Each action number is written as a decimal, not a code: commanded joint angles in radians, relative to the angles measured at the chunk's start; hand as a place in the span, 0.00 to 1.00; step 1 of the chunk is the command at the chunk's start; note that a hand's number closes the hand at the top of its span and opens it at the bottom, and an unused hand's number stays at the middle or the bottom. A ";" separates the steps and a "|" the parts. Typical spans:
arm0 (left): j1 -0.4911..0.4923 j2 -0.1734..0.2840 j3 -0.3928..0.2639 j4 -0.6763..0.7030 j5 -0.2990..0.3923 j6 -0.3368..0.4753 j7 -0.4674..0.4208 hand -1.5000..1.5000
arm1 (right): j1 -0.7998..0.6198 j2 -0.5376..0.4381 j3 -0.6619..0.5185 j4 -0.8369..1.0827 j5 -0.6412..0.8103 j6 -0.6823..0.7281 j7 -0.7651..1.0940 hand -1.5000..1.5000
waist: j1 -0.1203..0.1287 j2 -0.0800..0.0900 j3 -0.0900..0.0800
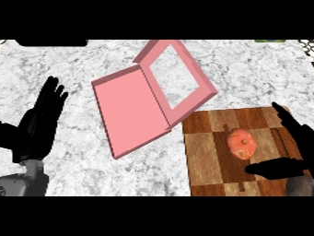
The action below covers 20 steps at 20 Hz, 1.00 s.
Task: Pick the squash from the cutting board and place it in the cardboard box
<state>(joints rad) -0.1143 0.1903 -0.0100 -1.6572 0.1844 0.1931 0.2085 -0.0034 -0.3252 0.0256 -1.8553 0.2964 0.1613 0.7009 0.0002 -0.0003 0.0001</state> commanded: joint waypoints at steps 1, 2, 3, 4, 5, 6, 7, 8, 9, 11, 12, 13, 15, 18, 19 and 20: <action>0.027 0.045 0.057 -0.055 0.045 -0.064 0.050 0.50 | -0.042 -0.005 -0.024 0.067 0.036 0.029 -0.013 0.00 | 0.003 0.000 0.000; -0.010 0.014 0.043 -0.005 0.002 -0.044 0.023 0.50 | -0.044 0.029 0.001 0.053 0.083 0.011 0.005 0.00 | 0.000 0.000 0.000; 0.016 -0.003 0.041 0.008 0.002 -0.053 -0.025 0.50 | -0.067 0.005 -0.025 0.023 0.043 0.064 0.068 0.00 | 0.000 0.000 0.000; 0.068 -0.040 -0.017 -0.081 -0.040 -0.010 0.019 0.50 | -0.066 0.034 -0.011 0.026 0.068 0.041 0.059 0.00 | 0.002 0.000 0.000; -0.017 -0.023 0.023 0.012 -0.029 -0.029 0.002 0.50 | 0.054 0.059 0.016 -0.046 0.099 0.009 0.008 0.00 | -0.004 0.000 0.000; 0.005 -0.003 0.052 -0.012 -0.001 -0.063 0.020 0.50 | -0.062 0.059 -0.005 0.095 0.113 0.017 -0.011 0.00 | 0.001 0.000 0.000; 0.028 -0.030 0.031 -0.029 -0.028 -0.037 0.014 0.50 | 0.020 0.047 -0.015 0.054 0.116 0.026 -0.053 0.00 | -0.001 0.000 0.000; 0.022 -0.013 0.062 0.009 0.004 -0.074 -0.009 0.50 | 0.029 0.085 0.023 0.083 0.144 -0.009 -0.082 0.00 | -0.001 0.000 0.000; 0.015 -0.013 0.064 0.000 -0.015 -0.070 0.015 0.50 | 0.006 0.064 -0.029 0.092 0.119 0.029 -0.071 0.00 | -0.001 0.000 0.000; 0.006 -0.067 0.019 0.015 -0.069 -0.024 -0.022 0.50 | -0.035 0.066 -0.031 0.133 0.127 0.042 -0.075 0.00 | -0.001 0.000 0.000; -0.006 -0.001 0.085 -0.015 -0.007 -0.083 0.033 0.50 | 0.032 0.109 0.020 0.026 0.142 0.031 -0.017 0.00 | -0.002 0.000 0.000; -0.009 -0.026 0.057 -0.030 -0.043 -0.055 0.042 0.50 | 0.017 0.123 0.020 0.032 0.146 0.024 -0.037 0.00 | -0.001 0.000 0.000; 0.043 -0.074 0.016 0.010 -0.074 -0.050 -0.040 0.50 | -0.076 0.139 0.018 0.076 0.150 0.035 0.037 0.00 | 0.001 0.000 0.000; 0.040 -0.047 0.063 -0.004 -0.047 -0.081 -0.019 0.50 | -0.073 0.102 -0.037 0.175 0.138 0.061 -0.091 0.00 | 0.002 0.000 0.000; -0.046 -0.048 0.082 0.018 -0.041 -0.055 0.028 0.50 | -0.023 0.141 0.006 0.156 0.184 0.015 -0.101 0.00 | -0.001 0.000 0.000; 0.000 -0.039 0.088 0.003 -0.027 -0.097 0.006 0.50 | -0.018 0.151 0.023 0.097 0.190 0.042 -0.035 0.00 | -0.001 0.000 0.000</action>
<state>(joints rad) -0.1163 0.1426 0.0532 -1.6480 0.1427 0.1266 0.2086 -0.0371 -0.2013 0.0284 -1.7455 0.4548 0.1988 0.6541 -0.0001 -0.0002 0.0000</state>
